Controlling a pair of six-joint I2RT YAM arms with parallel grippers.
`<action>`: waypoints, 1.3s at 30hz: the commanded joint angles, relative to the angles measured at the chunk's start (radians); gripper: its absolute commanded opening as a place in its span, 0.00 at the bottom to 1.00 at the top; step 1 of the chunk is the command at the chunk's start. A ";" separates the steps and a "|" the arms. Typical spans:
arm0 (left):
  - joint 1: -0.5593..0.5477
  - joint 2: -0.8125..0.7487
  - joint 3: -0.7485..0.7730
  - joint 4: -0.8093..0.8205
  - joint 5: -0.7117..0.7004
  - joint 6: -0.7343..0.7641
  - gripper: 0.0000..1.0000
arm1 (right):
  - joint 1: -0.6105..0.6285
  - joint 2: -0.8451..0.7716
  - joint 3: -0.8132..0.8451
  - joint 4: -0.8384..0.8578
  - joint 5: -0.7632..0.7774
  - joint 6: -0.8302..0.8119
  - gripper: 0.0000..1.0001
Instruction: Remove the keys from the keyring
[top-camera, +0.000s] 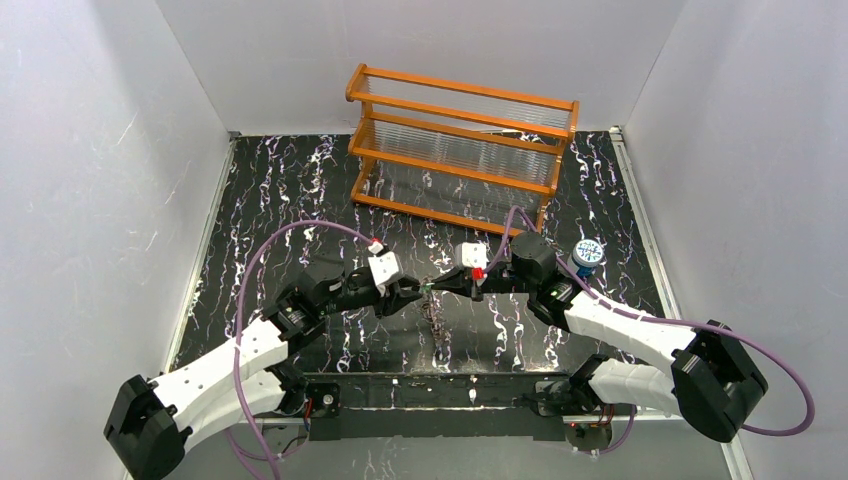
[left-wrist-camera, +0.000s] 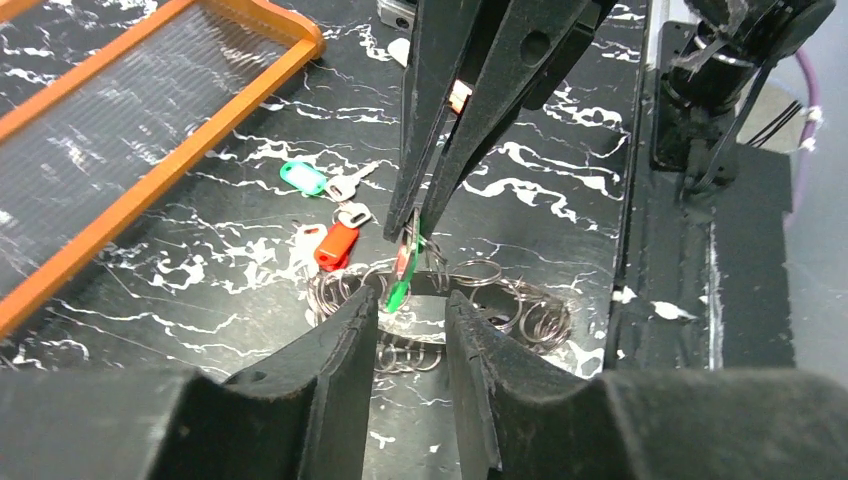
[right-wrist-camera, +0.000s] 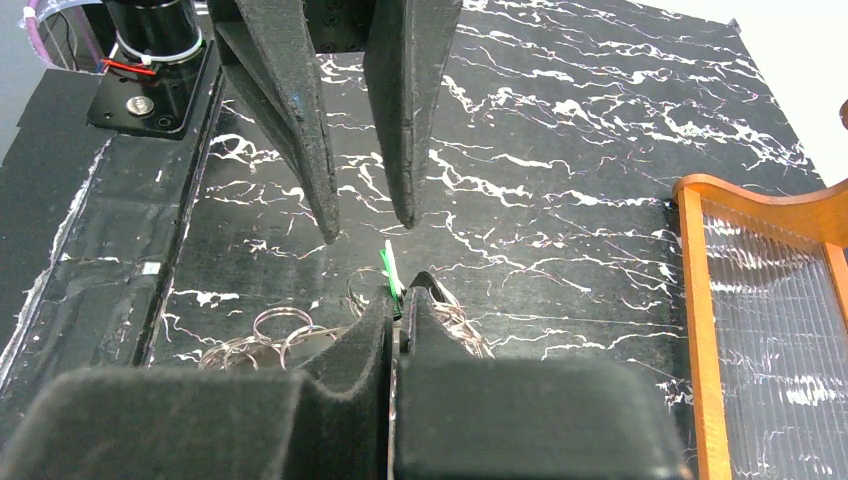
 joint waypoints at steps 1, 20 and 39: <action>-0.005 -0.007 -0.020 0.064 0.007 -0.135 0.29 | 0.004 -0.020 0.040 0.045 0.005 0.007 0.01; -0.022 -0.006 -0.038 -0.001 -0.078 -0.269 0.17 | 0.004 -0.032 0.033 0.048 0.019 0.017 0.01; -0.088 0.086 -0.147 0.357 -0.115 -0.280 0.16 | 0.005 -0.039 0.022 0.077 0.006 0.044 0.01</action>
